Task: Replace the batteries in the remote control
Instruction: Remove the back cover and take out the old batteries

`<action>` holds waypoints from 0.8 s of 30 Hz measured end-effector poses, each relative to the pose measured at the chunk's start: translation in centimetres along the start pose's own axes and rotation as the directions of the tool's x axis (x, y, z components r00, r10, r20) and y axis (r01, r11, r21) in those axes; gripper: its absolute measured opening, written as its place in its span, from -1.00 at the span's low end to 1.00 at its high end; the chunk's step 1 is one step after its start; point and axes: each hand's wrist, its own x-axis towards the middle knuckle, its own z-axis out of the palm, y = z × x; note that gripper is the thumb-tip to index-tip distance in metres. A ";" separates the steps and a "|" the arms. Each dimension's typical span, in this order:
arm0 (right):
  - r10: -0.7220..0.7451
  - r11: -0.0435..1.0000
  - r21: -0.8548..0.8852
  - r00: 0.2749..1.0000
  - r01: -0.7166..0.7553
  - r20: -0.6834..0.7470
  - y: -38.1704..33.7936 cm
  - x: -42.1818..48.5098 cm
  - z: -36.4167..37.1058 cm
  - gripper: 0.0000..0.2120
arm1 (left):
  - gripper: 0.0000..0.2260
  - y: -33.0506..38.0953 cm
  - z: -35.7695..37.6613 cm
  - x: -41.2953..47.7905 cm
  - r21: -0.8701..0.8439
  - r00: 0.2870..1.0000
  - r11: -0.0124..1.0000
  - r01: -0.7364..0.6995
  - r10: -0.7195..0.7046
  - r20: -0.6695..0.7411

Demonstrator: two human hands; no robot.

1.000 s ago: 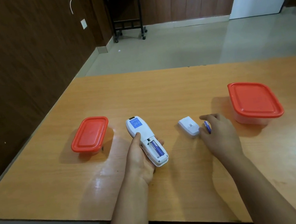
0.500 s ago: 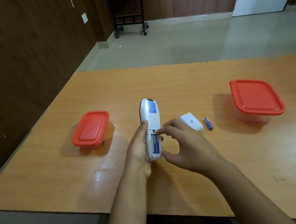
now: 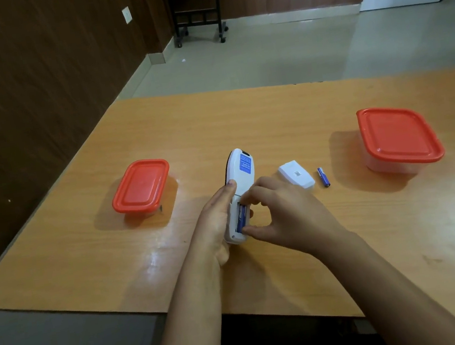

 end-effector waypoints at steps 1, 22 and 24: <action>0.004 1.000 0.000 1.000 -0.004 0.008 -0.1 0.0 -0.1 -0.64 | -0.63 0.0 0.0 -0.1 0.010 1.000 1.000 0.003 -0.003 0.013; 0.016 0.996 0.083 0.998 -0.011 -0.058 -0.3 -0.3 -0.3 -0.65 | -0.58 -0.5 1.0 0.4 -0.367 0.986 0.916 0.160 -0.163 0.025; 0.020 0.996 0.092 0.999 -0.018 -0.029 0.1 -0.3 0.1 -0.61 | -0.58 -0.3 1.1 0.4 -0.453 0.985 0.876 0.166 -0.168 0.038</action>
